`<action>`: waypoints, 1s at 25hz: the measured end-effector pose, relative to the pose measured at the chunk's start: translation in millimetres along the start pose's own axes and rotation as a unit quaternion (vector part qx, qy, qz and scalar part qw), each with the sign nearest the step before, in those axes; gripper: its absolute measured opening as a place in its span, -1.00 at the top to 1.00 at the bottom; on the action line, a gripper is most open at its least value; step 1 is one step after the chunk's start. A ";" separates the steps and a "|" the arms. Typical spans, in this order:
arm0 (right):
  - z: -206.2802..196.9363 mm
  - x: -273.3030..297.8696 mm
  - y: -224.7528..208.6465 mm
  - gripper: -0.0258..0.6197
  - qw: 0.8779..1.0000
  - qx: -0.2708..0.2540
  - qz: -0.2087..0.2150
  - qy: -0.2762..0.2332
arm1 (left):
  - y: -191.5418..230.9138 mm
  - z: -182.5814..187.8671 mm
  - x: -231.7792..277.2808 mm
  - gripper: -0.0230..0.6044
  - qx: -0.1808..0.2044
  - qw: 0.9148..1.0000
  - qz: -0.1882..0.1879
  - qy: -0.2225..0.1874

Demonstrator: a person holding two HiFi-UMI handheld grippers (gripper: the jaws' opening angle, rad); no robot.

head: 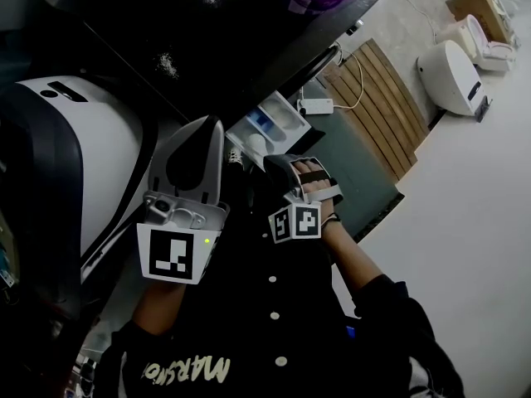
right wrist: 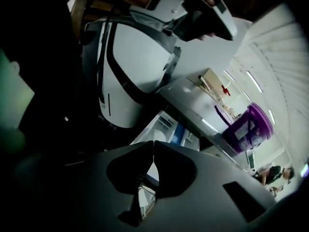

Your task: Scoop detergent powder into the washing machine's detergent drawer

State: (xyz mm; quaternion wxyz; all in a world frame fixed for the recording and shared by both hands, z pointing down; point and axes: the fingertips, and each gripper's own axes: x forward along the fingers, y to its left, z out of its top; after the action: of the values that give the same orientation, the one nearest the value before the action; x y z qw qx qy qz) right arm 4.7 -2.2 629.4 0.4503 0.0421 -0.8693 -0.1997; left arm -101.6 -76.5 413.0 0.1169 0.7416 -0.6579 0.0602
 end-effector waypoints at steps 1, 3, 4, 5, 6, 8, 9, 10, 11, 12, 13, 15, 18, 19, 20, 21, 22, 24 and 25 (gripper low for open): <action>0.1 0.1 1.7 0.82 1.000 -0.021 -0.004 0.002 | -0.5 -0.7 -0.3 0.88 0.000 1.000 0.000 0.001; -0.5 -0.1 2.3 0.82 0.999 -0.040 -0.011 0.005 | -1.4 -1.4 -1.1 0.88 0.000 1.000 0.000 0.001; -0.9 -0.2 2.0 0.82 0.999 -0.045 -0.014 0.007 | -1.6 -1.6 -1.5 0.88 0.001 1.000 0.000 0.001; -1.0 -0.4 2.0 0.82 0.999 -0.048 -0.016 0.007 | -1.6 -1.6 -1.9 0.88 0.001 1.000 0.000 0.001; -1.0 -0.5 2.3 0.82 0.999 -0.051 -0.016 0.007 | -1.3 -1.8 -2.3 0.88 0.000 1.000 0.001 0.001; -0.8 -0.8 3.2 0.82 0.999 -0.051 -0.013 0.005 | -1.0 -1.6 -2.6 0.88 0.000 1.000 0.002 0.001; -0.6 -1.1 2.8 0.82 0.999 -0.043 -0.012 0.002 | -1.2 -1.1 -2.7 0.88 0.000 1.000 0.002 0.000; -0.3 -1.6 1.4 0.82 1.000 -0.023 -0.011 -0.003 | -1.5 -0.4 -2.8 0.88 0.001 1.000 0.002 -0.001; 0.2 -2.4 -1.1 0.82 1.000 0.012 -0.007 -0.010 | -1.8 0.5 -3.0 0.88 0.001 1.000 0.002 -0.003; 0.3 -3.4 -4.6 0.82 0.998 0.065 0.001 -0.019 | -1.9 1.2 -3.4 0.88 0.001 1.000 0.002 -0.004; -0.2 -4.5 -8.9 0.82 0.991 0.129 0.014 -0.028 | -1.5 1.7 -3.7 0.88 0.001 1.000 0.004 -0.004; -1.5 -6.6 -18.0 0.82 0.964 0.260 0.050 -0.040 | 1.0 2.3 -4.2 0.88 -0.003 1.000 0.009 -0.001; 0.4 -11.3 -30.2 0.82 0.907 0.404 0.103 -0.064 | 9.1 10.7 -5.0 0.88 0.002 1.000 0.023 -0.013; 2.0 -13.7 -33.9 0.82 0.893 0.429 0.112 -0.071 | 11.6 14.7 -5.6 0.88 0.007 0.999 0.027 -0.019; 3.7 -16.1 -37.4 0.82 0.887 0.441 0.116 -0.077 | 13.5 18.1 -6.0 0.88 0.009 0.999 0.029 -0.023; 5.4 -18.4 -40.3 0.82 0.885 0.443 0.118 -0.080 | 14.8 21.1 -6.3 0.88 0.010 0.999 0.030 -0.026; 7.2 -20.8 -42.6 0.82 0.886 0.441 0.119 -0.081 | 15.6 24.2 -6.3 0.88 0.011 0.999 0.030 -0.029; 11.5 -26.4 -47.1 0.82 0.886 0.440 0.123 -0.082 | 16.2 30.7 -6.2 0.88 0.012 0.999 0.030 -0.036; 14.7 -29.9 -50.3 0.82 0.883 0.443 0.125 -0.084 | 16.3 33.9 -6.1 0.88 0.014 0.999 0.030 -0.040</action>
State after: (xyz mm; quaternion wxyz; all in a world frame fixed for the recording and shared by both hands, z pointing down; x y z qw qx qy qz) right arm 5.3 -36.2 579.6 0.3307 0.1109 -0.8998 0.2620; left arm -120.7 -81.0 380.2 0.0786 0.7247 -0.6833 0.0430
